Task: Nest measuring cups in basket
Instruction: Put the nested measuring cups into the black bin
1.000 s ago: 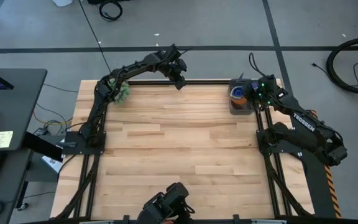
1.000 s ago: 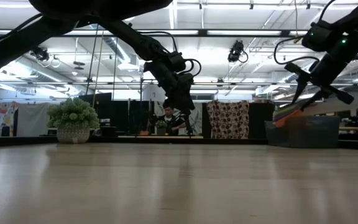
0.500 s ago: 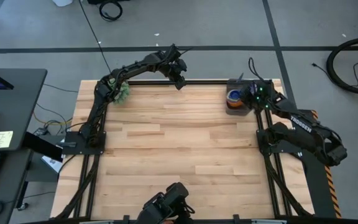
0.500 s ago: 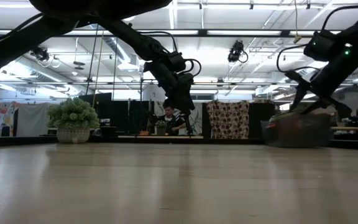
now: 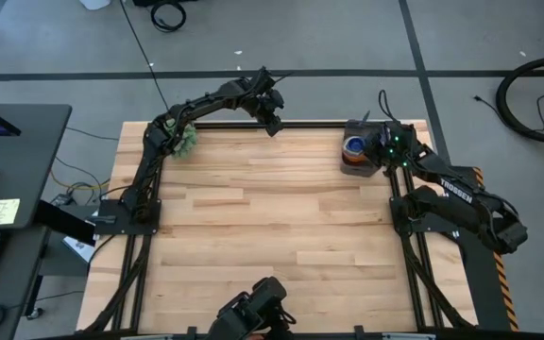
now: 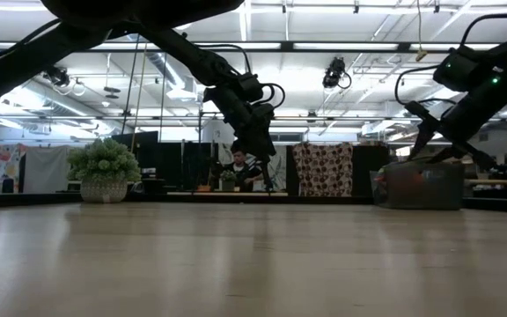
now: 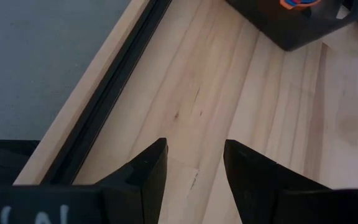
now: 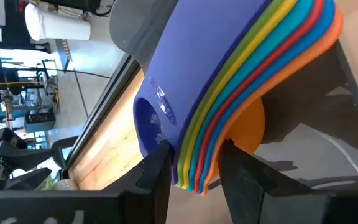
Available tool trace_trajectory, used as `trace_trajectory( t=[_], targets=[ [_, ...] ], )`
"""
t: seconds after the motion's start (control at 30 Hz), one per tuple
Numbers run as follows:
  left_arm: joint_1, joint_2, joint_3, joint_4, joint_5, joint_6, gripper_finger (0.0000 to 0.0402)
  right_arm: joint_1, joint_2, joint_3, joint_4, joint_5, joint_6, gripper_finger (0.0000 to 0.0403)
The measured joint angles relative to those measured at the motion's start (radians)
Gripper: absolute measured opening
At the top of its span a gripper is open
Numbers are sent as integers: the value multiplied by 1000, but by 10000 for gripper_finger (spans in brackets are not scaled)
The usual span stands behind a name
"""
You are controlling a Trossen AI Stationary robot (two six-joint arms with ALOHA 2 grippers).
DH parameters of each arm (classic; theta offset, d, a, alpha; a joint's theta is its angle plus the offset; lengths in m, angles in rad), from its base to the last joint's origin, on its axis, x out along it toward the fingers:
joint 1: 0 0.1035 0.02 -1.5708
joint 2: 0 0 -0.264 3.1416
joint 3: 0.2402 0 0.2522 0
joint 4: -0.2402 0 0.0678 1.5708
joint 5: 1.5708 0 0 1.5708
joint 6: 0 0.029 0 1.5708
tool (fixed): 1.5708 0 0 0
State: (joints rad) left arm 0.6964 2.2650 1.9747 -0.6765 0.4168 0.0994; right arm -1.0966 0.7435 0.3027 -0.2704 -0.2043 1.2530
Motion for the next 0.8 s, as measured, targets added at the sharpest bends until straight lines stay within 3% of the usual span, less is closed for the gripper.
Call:
trace_trajectory(
  t=[0.3, 0.6, 0.8],
  targets=[
    [0, 0, 0, 0, 0, 0, 162, 0, 2, -2, 10, -5, 1, 133],
    [0, 0, 0, 0, 0, 0, 162, 0, 4, -5, 5, -14, 2, 165],
    [0, 0, 0, 0, 0, 0, 162, 0, 4, -5, 5, -84, 9, 168]
  ],
)
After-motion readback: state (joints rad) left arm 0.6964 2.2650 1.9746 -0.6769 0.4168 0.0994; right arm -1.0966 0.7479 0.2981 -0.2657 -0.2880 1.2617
